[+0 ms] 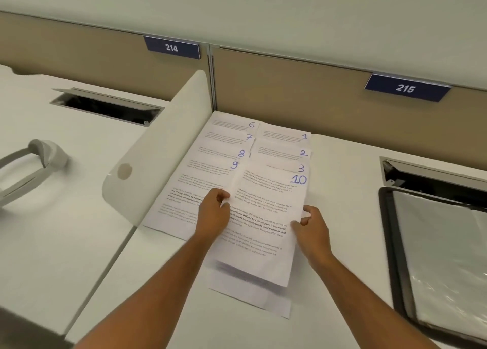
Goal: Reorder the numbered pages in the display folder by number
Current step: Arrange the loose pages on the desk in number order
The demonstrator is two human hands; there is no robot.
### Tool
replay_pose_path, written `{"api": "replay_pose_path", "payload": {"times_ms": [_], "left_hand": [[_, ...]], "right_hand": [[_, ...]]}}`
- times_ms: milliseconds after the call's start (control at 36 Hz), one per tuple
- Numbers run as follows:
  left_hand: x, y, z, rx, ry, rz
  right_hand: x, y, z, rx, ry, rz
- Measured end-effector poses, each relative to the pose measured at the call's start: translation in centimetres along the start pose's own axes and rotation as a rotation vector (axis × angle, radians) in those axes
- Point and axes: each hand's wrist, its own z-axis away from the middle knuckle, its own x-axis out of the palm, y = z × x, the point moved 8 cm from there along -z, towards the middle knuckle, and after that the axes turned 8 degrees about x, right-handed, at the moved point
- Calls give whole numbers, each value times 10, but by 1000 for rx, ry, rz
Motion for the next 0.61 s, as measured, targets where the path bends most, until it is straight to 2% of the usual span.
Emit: {"api": "replay_pose_path", "payload": {"times_ms": [222,611], "left_hand": [[-69,-35,0,50,86,-229],[-117,-66,5,246,82,-573]], "right_hand": [[78,-17,25,-86,-27,94],[175,-27,55,-240,-298,340]]}}
